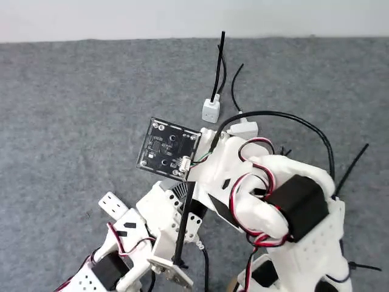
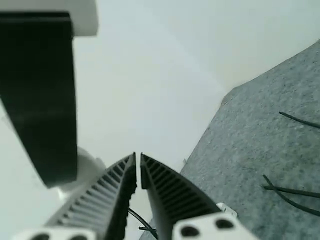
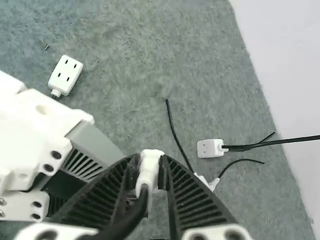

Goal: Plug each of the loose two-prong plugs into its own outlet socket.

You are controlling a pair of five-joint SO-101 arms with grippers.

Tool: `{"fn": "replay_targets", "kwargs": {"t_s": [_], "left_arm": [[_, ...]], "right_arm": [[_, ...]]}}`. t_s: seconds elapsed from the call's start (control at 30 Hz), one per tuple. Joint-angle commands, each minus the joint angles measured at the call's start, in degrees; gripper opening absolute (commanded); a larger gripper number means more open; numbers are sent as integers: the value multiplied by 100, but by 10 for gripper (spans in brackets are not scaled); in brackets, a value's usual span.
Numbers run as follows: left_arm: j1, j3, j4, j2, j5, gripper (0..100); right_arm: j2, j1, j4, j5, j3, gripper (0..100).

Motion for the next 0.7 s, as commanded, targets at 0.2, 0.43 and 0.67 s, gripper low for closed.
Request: {"fn": "replay_targets", "kwargs": {"t_s": [0.2, 0.43, 0.67], "left_arm": [[-88, -224, -158, -88, -26, 13], [-563, -242, -176, -88, 9, 13], [-615, -233, -158, -88, 308, 13]], "right_arm": [[-127, -48, 233, -79, 18, 9], [-127, -48, 242, -211, 53, 9], [-224, -48, 233, -229, 290, 9]]}}
